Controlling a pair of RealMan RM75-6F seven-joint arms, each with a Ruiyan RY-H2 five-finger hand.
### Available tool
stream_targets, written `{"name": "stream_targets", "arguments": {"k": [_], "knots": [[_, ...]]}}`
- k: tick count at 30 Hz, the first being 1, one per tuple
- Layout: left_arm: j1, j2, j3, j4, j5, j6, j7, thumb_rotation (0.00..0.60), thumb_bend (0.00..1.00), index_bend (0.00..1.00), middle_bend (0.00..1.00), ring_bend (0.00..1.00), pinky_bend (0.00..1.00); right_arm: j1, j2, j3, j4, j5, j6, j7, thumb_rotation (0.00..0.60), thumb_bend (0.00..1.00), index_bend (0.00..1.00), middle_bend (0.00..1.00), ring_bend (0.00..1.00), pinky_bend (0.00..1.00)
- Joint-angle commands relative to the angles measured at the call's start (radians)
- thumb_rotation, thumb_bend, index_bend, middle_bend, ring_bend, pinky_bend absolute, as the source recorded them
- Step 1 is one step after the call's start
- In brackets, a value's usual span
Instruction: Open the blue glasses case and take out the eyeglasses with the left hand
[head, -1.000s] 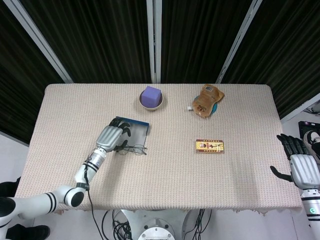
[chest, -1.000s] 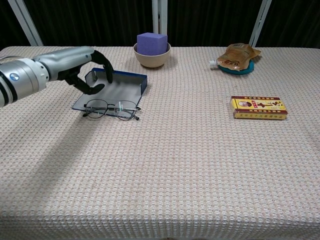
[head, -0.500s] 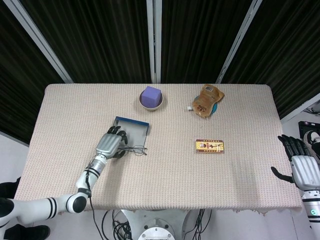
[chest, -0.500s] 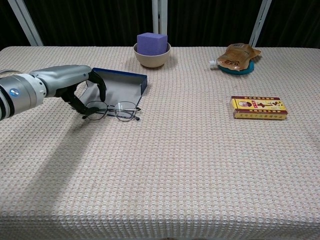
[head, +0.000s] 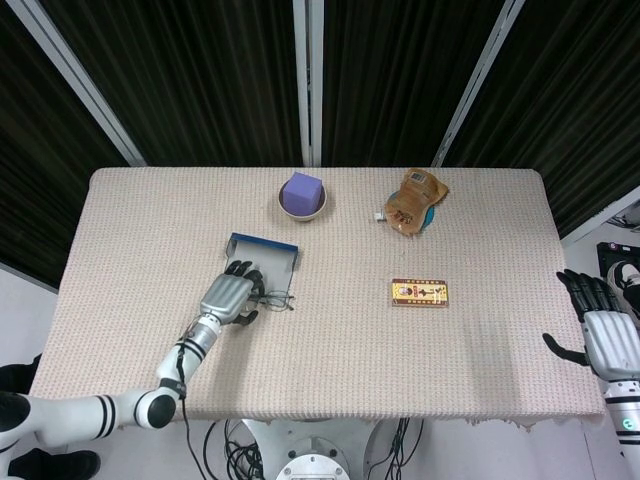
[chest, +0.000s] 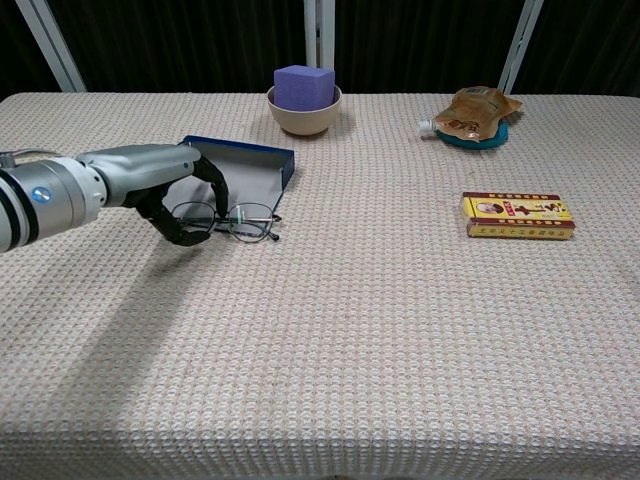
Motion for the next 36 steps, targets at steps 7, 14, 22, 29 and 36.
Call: {"name": "stream_targets", "arguments": {"k": [7,14,22,29,36], "knots": [[-0.005,-0.025,0.003,0.017,0.005,0.006,0.000,0.600,0.33,0.47,0.17,0.00,0.00,0.001,-0.001,0.000,0.000,0.001,-0.002,-0.001,0.600,0.18,0.02,0.07,0.00,0.00],[-0.012,-0.046,-0.008,0.042,-0.008,-0.005,-0.016,0.600,0.35,0.48,0.17,0.00,0.00,0.000,0.000,0.000,0.000,0.004,-0.004,-0.001,0.600,0.18,0.02,0.07,0.00,0.00],[-0.018,-0.055,-0.013,0.053,-0.008,-0.002,-0.018,0.600,0.44,0.55,0.19,0.00,0.00,0.001,0.001,0.000,0.001,0.005,-0.006,0.002,0.600,0.18,0.02,0.07,0.00,0.00],[-0.013,-0.071,-0.011,0.072,0.010,0.015,-0.027,0.600,0.45,0.65,0.24,0.00,0.00,0.001,0.002,0.001,0.001,0.006,-0.007,0.002,0.600,0.18,0.02,0.07,0.00,0.00],[0.016,-0.055,-0.003,0.031,0.075,0.063,-0.059,0.600,0.48,0.72,0.28,0.02,0.00,0.002,0.004,0.002,-0.001,0.005,-0.005,0.001,0.600,0.18,0.02,0.07,0.00,0.00]]}}
